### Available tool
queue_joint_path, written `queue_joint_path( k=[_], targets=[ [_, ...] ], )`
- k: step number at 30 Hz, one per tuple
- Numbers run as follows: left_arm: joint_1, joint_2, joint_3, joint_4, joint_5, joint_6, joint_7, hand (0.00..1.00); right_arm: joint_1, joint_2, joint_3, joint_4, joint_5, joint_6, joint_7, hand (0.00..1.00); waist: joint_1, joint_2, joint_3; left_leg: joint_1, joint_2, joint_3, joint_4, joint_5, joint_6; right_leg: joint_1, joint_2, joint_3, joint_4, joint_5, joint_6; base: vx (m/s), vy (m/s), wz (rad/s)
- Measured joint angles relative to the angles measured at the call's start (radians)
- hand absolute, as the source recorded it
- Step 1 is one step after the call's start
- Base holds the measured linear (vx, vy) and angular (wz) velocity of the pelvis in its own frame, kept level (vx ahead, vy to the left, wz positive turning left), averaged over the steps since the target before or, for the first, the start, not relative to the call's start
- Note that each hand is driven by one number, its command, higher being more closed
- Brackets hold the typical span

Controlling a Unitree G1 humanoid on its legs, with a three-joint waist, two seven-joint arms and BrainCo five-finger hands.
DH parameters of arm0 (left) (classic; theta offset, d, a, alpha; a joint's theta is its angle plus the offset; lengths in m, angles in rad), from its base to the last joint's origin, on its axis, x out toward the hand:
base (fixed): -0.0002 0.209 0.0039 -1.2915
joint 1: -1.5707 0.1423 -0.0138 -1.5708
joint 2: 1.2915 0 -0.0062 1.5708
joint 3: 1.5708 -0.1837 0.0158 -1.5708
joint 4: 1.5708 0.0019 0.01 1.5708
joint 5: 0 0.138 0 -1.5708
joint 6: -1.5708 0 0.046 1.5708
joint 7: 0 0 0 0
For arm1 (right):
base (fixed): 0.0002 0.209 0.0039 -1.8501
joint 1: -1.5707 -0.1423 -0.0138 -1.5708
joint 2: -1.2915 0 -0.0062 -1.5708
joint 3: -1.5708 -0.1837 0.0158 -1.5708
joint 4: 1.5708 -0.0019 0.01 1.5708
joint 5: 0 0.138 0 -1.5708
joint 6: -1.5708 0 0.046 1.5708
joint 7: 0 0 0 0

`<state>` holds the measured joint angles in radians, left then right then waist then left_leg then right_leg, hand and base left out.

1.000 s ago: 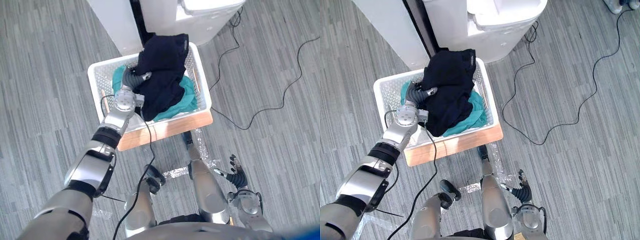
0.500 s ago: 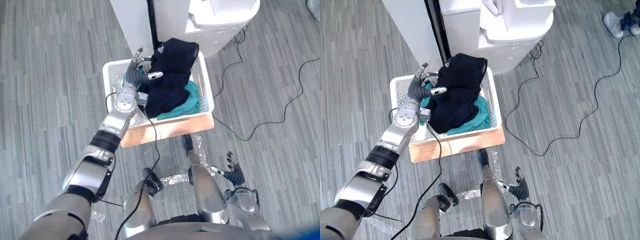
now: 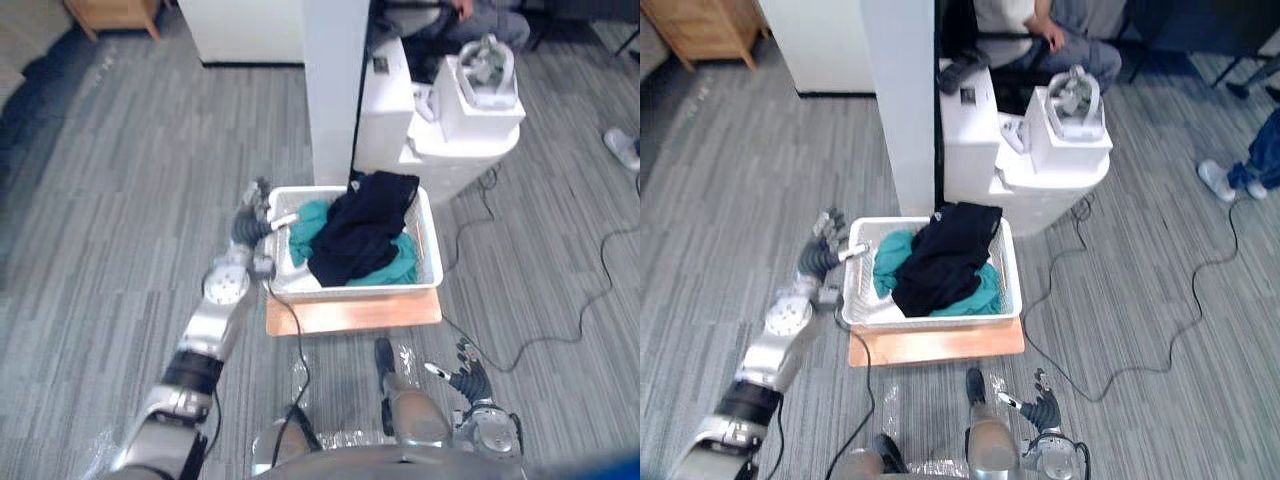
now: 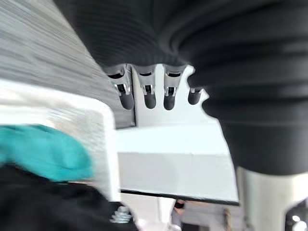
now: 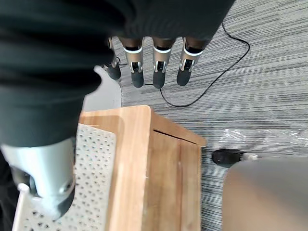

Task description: Tidy the bed and pick cloth on bed and put in laundry

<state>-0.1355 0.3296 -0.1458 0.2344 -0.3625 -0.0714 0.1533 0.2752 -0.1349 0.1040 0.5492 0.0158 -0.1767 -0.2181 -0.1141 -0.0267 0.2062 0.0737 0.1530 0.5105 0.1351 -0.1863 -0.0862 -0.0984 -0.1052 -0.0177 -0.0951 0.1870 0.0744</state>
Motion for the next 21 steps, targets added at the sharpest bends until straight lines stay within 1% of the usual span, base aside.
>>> queue_joint_path(
  k=[4,6,8,9,10,11,12,13,14,15,16,17,18,19,21],
  targets=[
    [0.181,-0.104,-0.003,0.0,-0.009,0.003,-0.001,0.0,0.017,0.001,-0.02,0.029,0.003,0.0,0.018,0.0,0.016,0.026,-0.045,0.054,-0.01,0.003,-0.037,0.005,-0.003,0.04,-0.003,-0.012,0.0,-0.03,0.0,0.01,-0.001,0.02],
    [0.229,-0.129,-0.003,0.041,-0.011,0.007,-0.003,0.0,0.03,0.001,-0.028,0.042,0.011,0.001,0.02,0.0,0.021,0.034,-0.067,0.071,-0.013,0.002,-0.063,0.015,-0.007,0.047,-0.001,-0.02,0.0,-0.035,-0.001,0.0,-0.035,0.06],
    [0.262,-0.133,-0.001,0.116,-0.024,0.022,-0.019,0.0,0.031,0.002,-0.041,0.068,0.022,-0.003,0.022,0.0,0.023,0.036,-0.072,0.099,-0.014,0.002,-0.087,0.025,-0.01,0.066,0.003,-0.024,0.0,-0.041,0.0,0.0,-0.036,0.04],
    [0.278,-0.134,0.002,0.178,-0.057,0.03,-0.046,0.0,0.033,0.001,-0.053,0.087,0.038,-0.007,0.026,0.0,0.025,0.037,-0.073,0.119,-0.014,0.004,-0.101,0.03,-0.013,0.08,0.006,-0.024,0.0,-0.044,0.0,-0.02,-0.04,-0.01],
    [0.299,-0.144,0.013,0.244,-0.067,0.04,-0.07,0.0,0.032,0.001,-0.063,0.114,0.055,-0.011,0.033,0.0,0.027,0.036,-0.082,0.126,-0.014,0.006,-0.106,0.031,-0.014,0.084,0.008,-0.023,-0.001,-0.045,0.0,-0.02,-0.047,-0.04],
    [0.311,-0.154,0.023,0.277,-0.071,0.045,-0.077,0.0,0.032,0.001,-0.067,0.129,0.061,-0.013,0.039,0.0,0.028,0.036,-0.087,0.133,-0.014,0.01,-0.111,0.032,-0.015,0.086,0.01,-0.023,-0.001,-0.045,0.0,-0.02,-0.031,-0.12],
    [0.333,-0.171,0.042,0.343,-0.071,0.046,-0.09,0.0,0.029,0.002,-0.071,0.161,0.078,-0.018,0.054,0.0,0.038,0.035,-0.089,0.153,-0.012,0.024,-0.117,0.032,-0.016,0.097,0.013,-0.024,-0.007,-0.048,0.0,-0.01,-0.023,-0.18],
    [0.346,-0.178,0.049,0.374,-0.068,0.047,-0.097,0.0,0.024,0.002,-0.072,0.178,0.081,-0.02,0.063,0.0,0.048,0.036,-0.089,0.162,-0.01,0.033,-0.118,0.032,-0.016,0.101,0.015,-0.029,-0.007,-0.057,-0.004,-0.02,-0.032,-0.29],
    [0.376,-0.199,0.078,0.433,-0.057,0.048,-0.114,0.0,0.016,0.005,-0.079,0.205,0.089,-0.022,0.088,0.0,0.053,0.037,-0.095,0.183,-0.006,0.05,-0.123,0.029,-0.021,0.115,0.006,-0.099,-0.007,-0.069,-0.013,-0.01,-0.022,-0.51],
    [0.407,-0.213,0.106,0.492,-0.057,0.048,-0.129,0.0,0.011,0.008,-0.091,0.234,0.092,-0.029,0.11,0.0,0.068,0.041,-0.107,0.202,0.0,0.082,-0.127,0.024,-0.031,0.115,0.005,-0.142,-0.007,-0.056,-0.01,0.01,-0.018,-0.58],
    [0.415,-0.218,0.117,0.527,-0.054,0.047,-0.136,0.0,0.007,0.007,-0.094,0.245,0.091,-0.03,0.122,0.0,0.074,0.042,-0.11,0.211,0.005,0.093,-0.126,0.022,-0.037,0.116,0.015,-0.13,-0.007,-0.051,-0.006,0.05,-0.03,-0.67],
    [0.424,-0.23,0.153,0.578,-0.048,0.039,-0.152,0.0,0.002,0.007,-0.099,0.274,0.088,-0.04,0.143,0.0,0.076,0.044,-0.112,0.232,0.015,0.114,-0.126,0.019,-0.046,0.122,0.031,-0.112,-0.008,-0.046,-0.006,0.04,-0.057,-0.52],
    [0.421,-0.231,0.181,0.625,-0.025,0.013,-0.149,0.0,-0.011,0.006,-0.106,0.298,0.079,-0.051,0.161,0.0,0.077,0.048,-0.112,0.245,0.023,0.122,-0.122,0.015,-0.054,0.127,0.044,-0.102,-0.008,-0.045,-0.007,0.04,-0.069,-0.44],
    [0.417,-0.231,0.192,0.655,-0.012,0.005,-0.149,0.0,-0.017,0.006,-0.111,0.307,0.078,-0.058,0.171,0.0,0.076,0.051,-0.11,0.252,0.028,0.129,-0.118,0.012,-0.059,0.127,0.05,-0.098,-0.009,-0.046,-0.007,0.0,-0.066,-0.38],
    [0.4,-0.239,0.232,0.724,0.014,-0.025,-0.15,0.0,-0.04,0.004,-0.121,0.341,0.077,-0.092,0.2,0.0,0.071,0.059,-0.106,0.274,0.044,0.153,-0.107,0.004,-0.072,0.129,0.069,-0.081,-0.009,-0.056,-0.018,0.0,-0.063,-0.3]
  ],
)
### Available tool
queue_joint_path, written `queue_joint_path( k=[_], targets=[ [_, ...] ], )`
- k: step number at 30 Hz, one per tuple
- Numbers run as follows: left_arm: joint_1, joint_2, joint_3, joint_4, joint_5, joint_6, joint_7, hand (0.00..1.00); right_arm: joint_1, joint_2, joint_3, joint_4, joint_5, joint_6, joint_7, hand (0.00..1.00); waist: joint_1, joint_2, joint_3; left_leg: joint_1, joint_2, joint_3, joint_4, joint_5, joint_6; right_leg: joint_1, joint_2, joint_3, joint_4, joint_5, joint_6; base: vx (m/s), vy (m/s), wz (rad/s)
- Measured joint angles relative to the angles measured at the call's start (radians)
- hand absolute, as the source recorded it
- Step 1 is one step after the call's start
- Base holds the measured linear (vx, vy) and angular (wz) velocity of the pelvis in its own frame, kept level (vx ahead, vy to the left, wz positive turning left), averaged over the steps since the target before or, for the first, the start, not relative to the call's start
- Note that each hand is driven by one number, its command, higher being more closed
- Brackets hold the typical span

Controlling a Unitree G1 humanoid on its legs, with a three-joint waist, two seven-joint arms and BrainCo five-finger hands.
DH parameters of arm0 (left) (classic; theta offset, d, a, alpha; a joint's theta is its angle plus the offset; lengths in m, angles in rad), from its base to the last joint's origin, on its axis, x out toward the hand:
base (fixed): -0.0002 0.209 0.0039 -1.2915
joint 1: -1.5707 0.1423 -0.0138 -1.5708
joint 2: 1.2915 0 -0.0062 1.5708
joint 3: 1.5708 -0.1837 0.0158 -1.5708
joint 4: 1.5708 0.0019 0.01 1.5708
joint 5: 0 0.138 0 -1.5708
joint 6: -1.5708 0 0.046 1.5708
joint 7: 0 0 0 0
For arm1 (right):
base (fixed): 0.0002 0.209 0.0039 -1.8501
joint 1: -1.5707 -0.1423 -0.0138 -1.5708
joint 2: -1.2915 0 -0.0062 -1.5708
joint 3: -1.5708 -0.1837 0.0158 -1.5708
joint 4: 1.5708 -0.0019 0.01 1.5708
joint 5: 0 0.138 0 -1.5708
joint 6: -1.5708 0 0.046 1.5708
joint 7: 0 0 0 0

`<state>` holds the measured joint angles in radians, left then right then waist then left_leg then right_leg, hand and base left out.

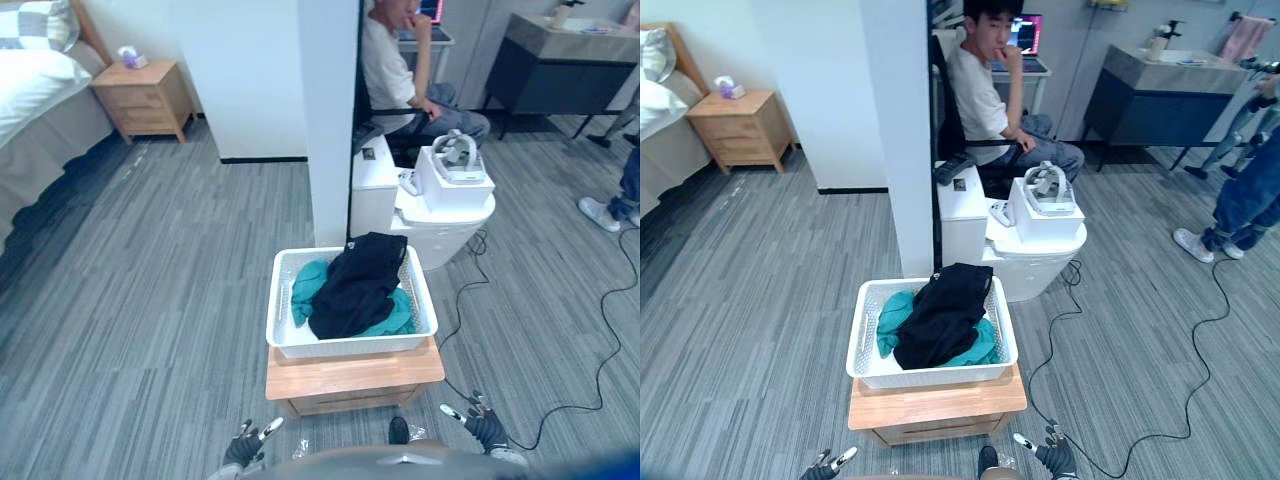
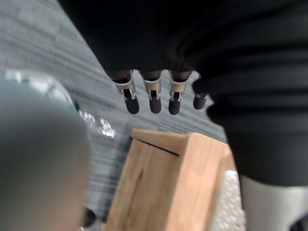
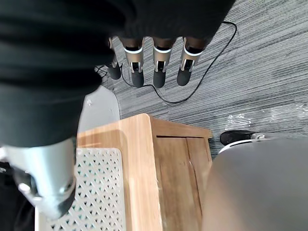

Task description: Tidy the bed and pick cloth on bed and put in laundry

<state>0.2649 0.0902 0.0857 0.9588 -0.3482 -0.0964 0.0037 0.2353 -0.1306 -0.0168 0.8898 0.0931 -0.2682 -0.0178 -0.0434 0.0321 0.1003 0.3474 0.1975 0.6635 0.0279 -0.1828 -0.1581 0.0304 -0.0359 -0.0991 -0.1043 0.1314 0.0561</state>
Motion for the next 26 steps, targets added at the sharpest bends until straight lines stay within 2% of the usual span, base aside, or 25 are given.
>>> queue_joint_path(
  k=[2,3,5,6,7,8,9,10,11,13,15,23,26],
  targets=[
    [-0.007,-0.003,0.018,0.015,0.005,-0.003,-0.011,0.0,-0.008,0.003,-0.008,0.011,0.0,-0.007,0.015,0.0,0.004,-0.001,0.003,-0.007,0.017,0.008,0.049,-0.007,-0.01,0.004,0.008,0.0,0.0,-0.022,-0.007,0.02,-0.061,-0.24],
    [-0.006,-0.005,0.042,0.016,0.005,-0.01,-0.021,0.0,-0.01,0.004,-0.003,0.028,-0.002,-0.008,0.019,0.0,0.01,-0.013,0.005,-0.03,0.029,0.0,0.123,-0.008,-0.011,0.005,0.003,-0.002,0.0,-0.024,-0.01,0.03,-0.118,-0.36],
    [-0.006,-0.006,0.044,0.017,0.004,-0.041,-0.028,0.0,-0.024,-0.006,0.025,0.031,-0.03,-0.015,0.029,0.0,0.013,-0.018,0.012,-0.095,0.049,-0.08,0.274,-0.001,0.0,0.003,-0.009,0.001,0.001,-0.025,-0.011,0.05,-0.138,-0.3],
    [-0.007,-0.006,0.043,0.015,0.0,-0.053,-0.032,0.0,-0.026,-0.007,0.04,0.032,-0.036,-0.017,0.035,0.0,0.018,-0.021,0.02,-0.13,0.048,-0.142,0.342,0.006,0.019,0.008,-0.021,0.013,0.001,-0.024,-0.015,0.07,-0.051,-0.33],
    [-0.013,-0.012,0.038,0.015,-0.016,-0.068,-0.036,0.0,-0.038,-0.025,0.046,0.032,-0.044,-0.021,0.036,0.0,0.031,-0.022,0.034,-0.148,0.009,-0.235,0.309,-0.042,0.036,0.013,-0.035,0.049,0.001,-0.016,-0.029,0.04,-0.012,-0.39],
    [-0.016,-0.023,0.03,0.011,-0.027,-0.072,-0.041,0.0,-0.042,-0.038,0.046,0.033,-0.047,-0.022,0.036,0.0,0.034,-0.007,0.041,-0.144,-0.016,-0.268,0.245,-0.051,0.051,0.012,-0.035,0.058,0.001,-0.012,-0.029,-0.01,0.041,-0.36],
    [-0.019,-0.048,0.004,0.01,-0.035,-0.078,-0.043,0.0,-0.047,-0.066,0.046,0.029,-0.047,-0.023,0.038,0.0,0.028,0.038,0.055,-0.137,-0.039,-0.295,0.111,-0.008,0.081,0.01,-0.021,0.055,0.0,-0.01,-0.022,-0.05,0.033,-0.31],
    [-0.026,-0.054,-0.014,0.012,-0.057,-0.081,-0.045,0.0,-0.061,-0.076,0.049,0.038,-0.047,-0.019,0.041,0.0,0.035,0.053,0.064,-0.123,-0.042,-0.283,0.075,-0.003,0.06,0.012,-0.009,0.059,0.0,-0.012,-0.008,-0.03,0.032,-0.14],
    [-0.033,-0.052,-0.015,0.012,-0.059,-0.081,-0.043,0.0,-0.061,-0.074,0.051,0.032,-0.046,-0.02,0.043,0.0,0.032,0.052,0.065,-0.128,-0.042,-0.284,0.067,-0.005,0.058,0.014,-0.01,0.053,0.0,-0.014,-0.005,-0.02,0.035,-0.03],
    [-0.04,-0.04,-0.033,0.011,-0.075,-0.088,-0.04,0.0,-0.061,-0.059,0.055,0.031,-0.046,-0.025,0.054,0.0,0.033,0.027,0.062,-0.121,-0.041,-0.286,0.056,-0.017,0.053,0.016,-0.009,0.046,0.0,-0.016,-0.006,0.01,0.024,0.08],
    [-0.045,-0.029,-0.044,0.012,-0.074,-0.09,-0.04,0.0,-0.064,-0.048,0.059,0.032,-0.046,-0.041,0.059,0.0,0.035,0.013,0.062,-0.118,-0.04,-0.288,0.043,-0.013,0.052,0.016,-0.007,0.044,0.0,-0.018,-0.007,0.06,0.013,-0.01],
    [-0.058,-0.025,-0.044,0.043,-0.072,-0.11,-0.036,0.0,-0.066,-0.045,0.059,0.05,-0.033,-0.097,0.127,0.0,0.033,0.011,0.063,-0.082,-0.03,-0.296,0.01,0.003,0.045,0.032,0.001,-0.006,0.0,-0.014,-0.003,0.07,0.019,0.04],
    [-0.059,-0.025,-0.035,0.046,-0.071,-0.112,-0.028,0.0,-0.068,-0.042,0.059,0.054,-0.026,-0.097,0.131,0.0,0.034,0.007,0.065,-0.081,-0.033,-0.313,0.008,0.003,0.044,0.039,0.0,-0.03,0.0,-0.014,-0.002,0.0,0.003,0.11]
  ],
)
